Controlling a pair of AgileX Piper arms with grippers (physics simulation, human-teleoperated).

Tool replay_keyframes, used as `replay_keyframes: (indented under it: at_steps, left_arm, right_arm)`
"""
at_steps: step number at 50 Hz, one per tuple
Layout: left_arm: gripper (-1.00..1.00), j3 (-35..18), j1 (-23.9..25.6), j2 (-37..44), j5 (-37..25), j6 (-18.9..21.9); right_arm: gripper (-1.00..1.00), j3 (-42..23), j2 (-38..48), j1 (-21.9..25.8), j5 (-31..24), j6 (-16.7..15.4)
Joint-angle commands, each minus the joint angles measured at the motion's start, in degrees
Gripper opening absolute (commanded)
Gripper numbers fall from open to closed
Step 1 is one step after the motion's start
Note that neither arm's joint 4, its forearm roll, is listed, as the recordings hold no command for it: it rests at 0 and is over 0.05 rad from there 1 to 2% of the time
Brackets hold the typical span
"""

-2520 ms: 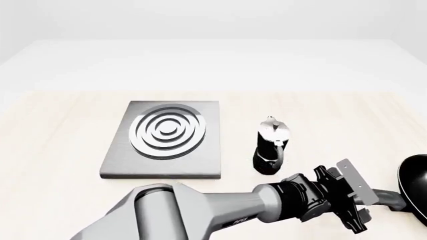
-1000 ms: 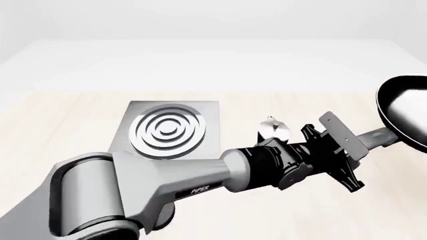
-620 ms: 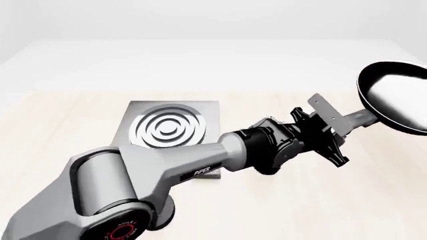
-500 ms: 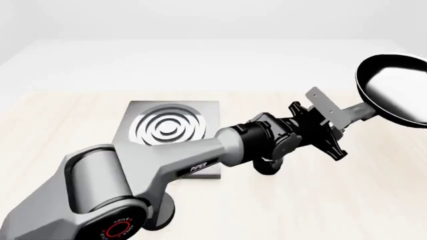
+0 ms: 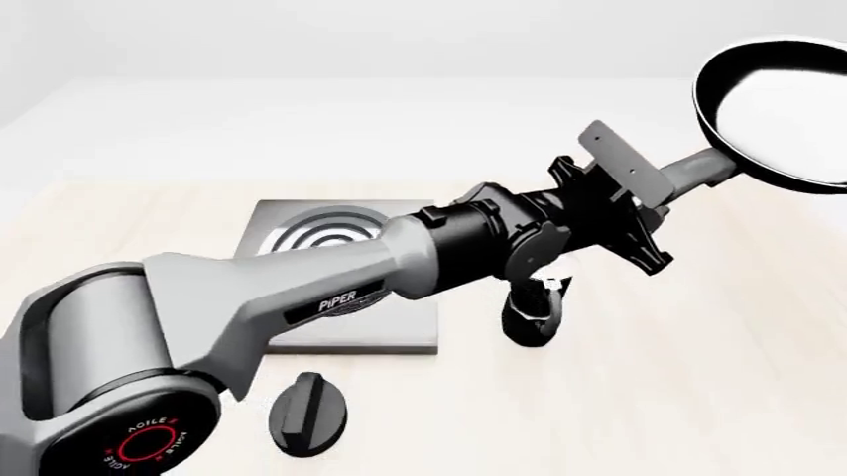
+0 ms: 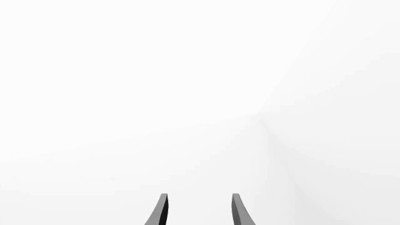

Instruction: Put the frying pan on the stove.

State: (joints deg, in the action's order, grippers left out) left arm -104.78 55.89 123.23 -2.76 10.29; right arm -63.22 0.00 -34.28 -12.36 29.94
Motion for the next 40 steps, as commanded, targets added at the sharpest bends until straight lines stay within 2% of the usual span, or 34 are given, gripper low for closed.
replay_keyframes:
  at_steps: [1,24,25,26,27,40]
  left_arm:
    - [-1.0,4.1,-0.9,-5.7,3.0,1.4]
    - [-1.0,17.5,-3.4,-16.2,7.9,1.1]
    - [-1.0,17.9,-3.7,-16.5,8.1,0.9]
    - [-1.0,18.4,-3.8,-16.8,8.4,0.8]
    - [-1.0,19.0,-3.8,-17.2,8.6,0.7]
    - [-1.0,25.3,-4.9,-21.1,11.4,0.1]
  right_arm:
    - [1.0,-0.1,0.0,0.1,-0.1,-0.1]
    - [1.0,0.0,0.0,-0.1,-0.2,-0.1]
    - [1.0,-2.3,0.0,-0.1,-2.0,0.5]
    - [1.0,-7.0,0.0,1.3,-6.8,-0.9]
    - [1.0,-7.6,0.0,1.5,-7.4,-1.0]
    - [1.0,-6.1,0.0,1.4,-6.1,-1.0]
